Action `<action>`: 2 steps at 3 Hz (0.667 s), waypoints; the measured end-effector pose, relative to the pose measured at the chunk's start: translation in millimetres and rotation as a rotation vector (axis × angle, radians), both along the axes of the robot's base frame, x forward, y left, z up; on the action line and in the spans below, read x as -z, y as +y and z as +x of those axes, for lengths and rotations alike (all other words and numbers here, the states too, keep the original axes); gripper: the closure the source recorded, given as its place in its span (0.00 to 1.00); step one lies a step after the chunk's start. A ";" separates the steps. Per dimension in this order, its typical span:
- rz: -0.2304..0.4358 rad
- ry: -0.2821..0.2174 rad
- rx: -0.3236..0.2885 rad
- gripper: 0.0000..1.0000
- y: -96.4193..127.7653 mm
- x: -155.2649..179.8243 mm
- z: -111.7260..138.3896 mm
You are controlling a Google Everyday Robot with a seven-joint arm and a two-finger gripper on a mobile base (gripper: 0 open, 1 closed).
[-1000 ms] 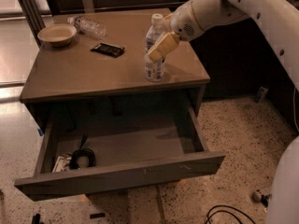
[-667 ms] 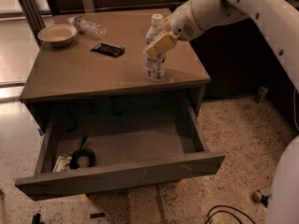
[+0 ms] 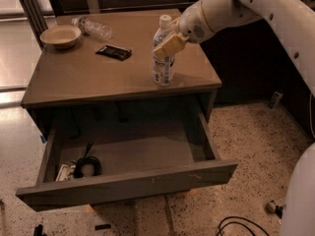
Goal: Place blue plastic bottle into top drawer
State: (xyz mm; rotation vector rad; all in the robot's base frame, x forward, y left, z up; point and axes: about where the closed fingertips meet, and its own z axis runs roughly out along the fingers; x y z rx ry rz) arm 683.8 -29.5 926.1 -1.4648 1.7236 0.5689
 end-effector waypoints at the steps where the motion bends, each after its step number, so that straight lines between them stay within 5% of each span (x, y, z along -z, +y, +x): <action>1: 0.015 -0.015 -0.043 1.00 5.8 -14.4 -18.9; 2: 0.019 -0.028 -0.090 1.00 9.4 -35.3 -50.6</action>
Offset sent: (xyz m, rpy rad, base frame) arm -0.0921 0.0080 0.0668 0.0187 -0.0527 0.1385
